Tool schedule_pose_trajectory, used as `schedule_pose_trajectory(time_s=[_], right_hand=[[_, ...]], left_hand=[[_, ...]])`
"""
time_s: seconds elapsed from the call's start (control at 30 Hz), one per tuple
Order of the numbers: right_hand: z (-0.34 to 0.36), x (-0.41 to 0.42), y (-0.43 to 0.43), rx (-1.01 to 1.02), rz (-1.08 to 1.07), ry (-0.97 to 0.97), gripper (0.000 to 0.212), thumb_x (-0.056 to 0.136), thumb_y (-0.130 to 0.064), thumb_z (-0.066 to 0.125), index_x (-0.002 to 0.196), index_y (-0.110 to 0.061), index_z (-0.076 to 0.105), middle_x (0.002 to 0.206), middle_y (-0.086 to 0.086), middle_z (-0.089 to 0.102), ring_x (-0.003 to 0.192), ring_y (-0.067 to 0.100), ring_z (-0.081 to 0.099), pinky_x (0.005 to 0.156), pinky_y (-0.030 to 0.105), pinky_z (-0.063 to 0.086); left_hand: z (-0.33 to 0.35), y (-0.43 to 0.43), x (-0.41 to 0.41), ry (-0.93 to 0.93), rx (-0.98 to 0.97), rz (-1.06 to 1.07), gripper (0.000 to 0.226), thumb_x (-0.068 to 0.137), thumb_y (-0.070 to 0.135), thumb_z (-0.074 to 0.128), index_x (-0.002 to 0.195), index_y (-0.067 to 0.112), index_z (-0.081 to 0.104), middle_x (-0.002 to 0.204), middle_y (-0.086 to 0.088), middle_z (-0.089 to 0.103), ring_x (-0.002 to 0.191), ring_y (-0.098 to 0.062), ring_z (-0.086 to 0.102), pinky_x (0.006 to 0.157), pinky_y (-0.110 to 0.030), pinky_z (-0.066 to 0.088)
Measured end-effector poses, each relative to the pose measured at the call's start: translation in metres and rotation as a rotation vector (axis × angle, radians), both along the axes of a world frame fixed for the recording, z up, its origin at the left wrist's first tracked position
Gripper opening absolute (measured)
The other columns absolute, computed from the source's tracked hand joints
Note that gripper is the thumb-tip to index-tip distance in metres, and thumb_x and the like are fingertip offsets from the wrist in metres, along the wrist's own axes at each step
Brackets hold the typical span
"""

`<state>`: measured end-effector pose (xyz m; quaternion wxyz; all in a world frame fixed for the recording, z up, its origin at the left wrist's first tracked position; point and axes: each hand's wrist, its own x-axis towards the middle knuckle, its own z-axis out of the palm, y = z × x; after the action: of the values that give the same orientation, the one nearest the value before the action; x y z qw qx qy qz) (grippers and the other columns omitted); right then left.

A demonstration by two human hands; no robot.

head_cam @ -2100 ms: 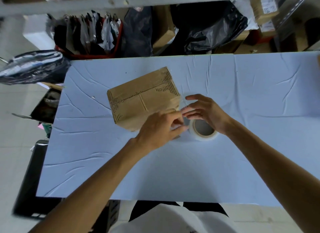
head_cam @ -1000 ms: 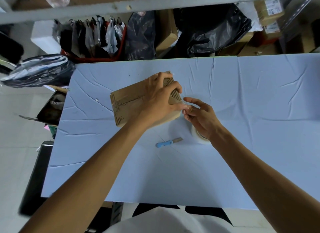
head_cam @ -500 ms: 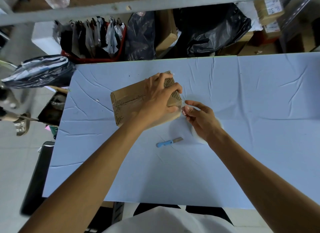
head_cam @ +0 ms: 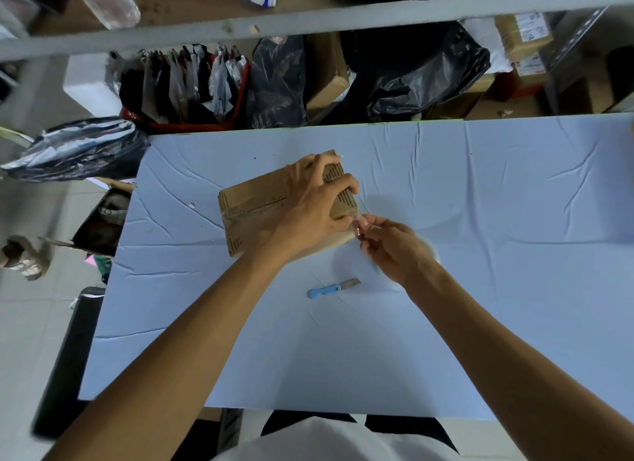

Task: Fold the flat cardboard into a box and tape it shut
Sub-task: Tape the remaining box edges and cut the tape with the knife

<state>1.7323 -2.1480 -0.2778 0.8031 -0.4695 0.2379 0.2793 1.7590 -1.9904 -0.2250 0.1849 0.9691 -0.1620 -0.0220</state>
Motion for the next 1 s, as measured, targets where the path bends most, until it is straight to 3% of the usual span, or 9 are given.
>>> schedule_pose_trajectory(time_s=[0.27, 0.37, 0.5, 0.77, 0.93, 1.0], right_hand=[[0.007, 0.001, -0.002, -0.104, 0.005, -0.007, 0.008, 0.087, -0.002, 0.063, 0.083, -0.008, 0.064, 0.072, 0.007, 0.061, 0.064, 0.015, 0.056, 0.059, 0.019, 0.047], [0.008, 0.001, -0.003, -0.131, -0.121, 0.007, 0.013, 0.083, -0.001, 0.069, 0.092, -0.008, 0.063, 0.074, 0.007, 0.068, 0.066, 0.015, 0.065, 0.061, 0.018, 0.053], [0.01, 0.007, -0.004, -0.262, -0.27, -0.062, 0.023, 0.078, 0.004, 0.071, 0.096, -0.007, 0.062, 0.065, 0.004, 0.072, 0.064, 0.015, 0.07, 0.074, 0.025, 0.055], [0.012, 0.017, -0.002, -0.355, -0.23, -0.198, 0.027, 0.075, 0.011, 0.066, 0.089, -0.011, 0.06, 0.062, 0.001, 0.072, 0.061, 0.012, 0.067, 0.063, 0.02, 0.05], [0.01, 0.011, -0.005, -0.442, -0.18, -0.296, 0.019, 0.079, -0.001, 0.072, 0.093, -0.012, 0.064, 0.086, 0.005, 0.072, 0.074, 0.01, 0.068, 0.067, 0.018, 0.052], [0.013, 0.006, -0.012, -0.598, -0.257, -0.327, 0.014, 0.083, -0.006, 0.069, 0.096, -0.008, 0.064, 0.093, 0.007, 0.068, 0.08, 0.013, 0.066, 0.072, 0.027, 0.054]], left_hand=[[0.002, 0.002, 0.001, 0.007, -0.011, -0.006, 0.035, 0.07, 0.034, 0.075, 0.103, 0.027, 0.063, 0.139, -0.006, 0.035, 0.129, -0.03, 0.027, 0.108, -0.048, 0.02], [0.001, 0.0, 0.0, -0.004, 0.012, -0.002, 0.032, 0.072, 0.036, 0.073, 0.101, 0.028, 0.062, 0.139, -0.005, 0.034, 0.128, -0.031, 0.027, 0.108, -0.05, 0.02], [-0.002, -0.001, 0.0, -0.028, 0.003, 0.008, 0.027, 0.073, 0.037, 0.071, 0.097, 0.028, 0.061, 0.136, -0.005, 0.036, 0.126, -0.031, 0.029, 0.106, -0.05, 0.022], [-0.009, -0.001, 0.0, -0.06, -0.006, 0.014, 0.028, 0.071, 0.038, 0.071, 0.094, 0.03, 0.059, 0.134, -0.005, 0.038, 0.123, -0.031, 0.031, 0.104, -0.047, 0.024], [-0.015, -0.001, 0.001, -0.08, 0.009, 0.032, 0.037, 0.064, 0.036, 0.076, 0.094, 0.033, 0.055, 0.132, -0.004, 0.037, 0.121, -0.03, 0.032, 0.103, -0.049, 0.028], [-0.018, -0.001, 0.0, -0.086, 0.008, 0.038, 0.04, 0.062, 0.035, 0.078, 0.093, 0.034, 0.053, 0.132, -0.003, 0.037, 0.121, -0.03, 0.033, 0.102, -0.05, 0.029]])
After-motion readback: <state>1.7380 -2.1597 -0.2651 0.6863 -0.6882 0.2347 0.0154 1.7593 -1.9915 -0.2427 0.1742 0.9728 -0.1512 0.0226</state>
